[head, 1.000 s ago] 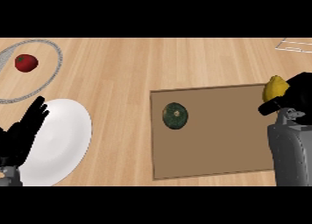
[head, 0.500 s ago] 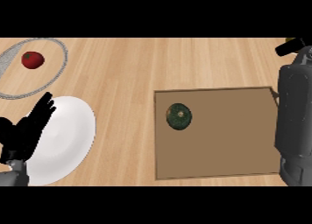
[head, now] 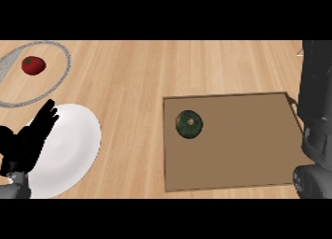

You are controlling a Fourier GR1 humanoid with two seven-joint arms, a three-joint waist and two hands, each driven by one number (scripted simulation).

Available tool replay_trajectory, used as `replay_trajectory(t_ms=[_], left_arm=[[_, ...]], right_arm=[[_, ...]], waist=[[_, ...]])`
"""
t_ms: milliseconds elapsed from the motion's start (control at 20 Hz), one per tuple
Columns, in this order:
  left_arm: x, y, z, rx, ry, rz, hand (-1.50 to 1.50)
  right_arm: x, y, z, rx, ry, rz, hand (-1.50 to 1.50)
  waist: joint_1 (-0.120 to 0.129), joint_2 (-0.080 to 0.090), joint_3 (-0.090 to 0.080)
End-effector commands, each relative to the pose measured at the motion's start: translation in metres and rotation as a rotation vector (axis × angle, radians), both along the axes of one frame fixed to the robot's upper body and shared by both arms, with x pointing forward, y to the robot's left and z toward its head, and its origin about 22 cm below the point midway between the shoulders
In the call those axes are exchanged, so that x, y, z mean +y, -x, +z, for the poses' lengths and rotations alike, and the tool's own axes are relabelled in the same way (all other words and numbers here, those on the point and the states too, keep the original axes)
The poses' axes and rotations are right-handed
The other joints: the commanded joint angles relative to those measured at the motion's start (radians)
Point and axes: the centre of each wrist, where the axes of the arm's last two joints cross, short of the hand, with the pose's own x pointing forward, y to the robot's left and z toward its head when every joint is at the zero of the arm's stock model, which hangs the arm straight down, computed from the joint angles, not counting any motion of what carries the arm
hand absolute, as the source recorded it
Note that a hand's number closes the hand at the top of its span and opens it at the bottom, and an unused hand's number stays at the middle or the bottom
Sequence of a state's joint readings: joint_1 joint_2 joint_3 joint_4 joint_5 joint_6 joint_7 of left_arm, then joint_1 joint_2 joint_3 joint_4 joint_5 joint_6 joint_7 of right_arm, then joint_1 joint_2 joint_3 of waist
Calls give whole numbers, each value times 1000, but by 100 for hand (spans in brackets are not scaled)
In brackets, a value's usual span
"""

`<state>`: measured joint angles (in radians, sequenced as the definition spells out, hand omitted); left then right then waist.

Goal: Pick the lemon from the tray and place it in the tiered shelf

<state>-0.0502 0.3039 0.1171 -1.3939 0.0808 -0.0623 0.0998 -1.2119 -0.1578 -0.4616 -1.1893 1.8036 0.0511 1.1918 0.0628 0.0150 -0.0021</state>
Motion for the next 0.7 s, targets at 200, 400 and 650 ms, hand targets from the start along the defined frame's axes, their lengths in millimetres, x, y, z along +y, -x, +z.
replay_trajectory(t_ms=[200, 400, 650], left_arm=[[3, 3, 2, 4, -4, 14, 0], [-1, 0, 3, 8, 0, 32, 0], [2, -5, 14, -5, -2, 16, 0]], right_arm=[[-11, -19, 43, 60, 19, -296, 150], [-4, -14, 79, 73, 13, -318, 150], [-47, -21, 84, 104, -16, -325, 150]], waist=[[-15, -2, 0], [-23, -7, 0], [-20, -1, 1]])
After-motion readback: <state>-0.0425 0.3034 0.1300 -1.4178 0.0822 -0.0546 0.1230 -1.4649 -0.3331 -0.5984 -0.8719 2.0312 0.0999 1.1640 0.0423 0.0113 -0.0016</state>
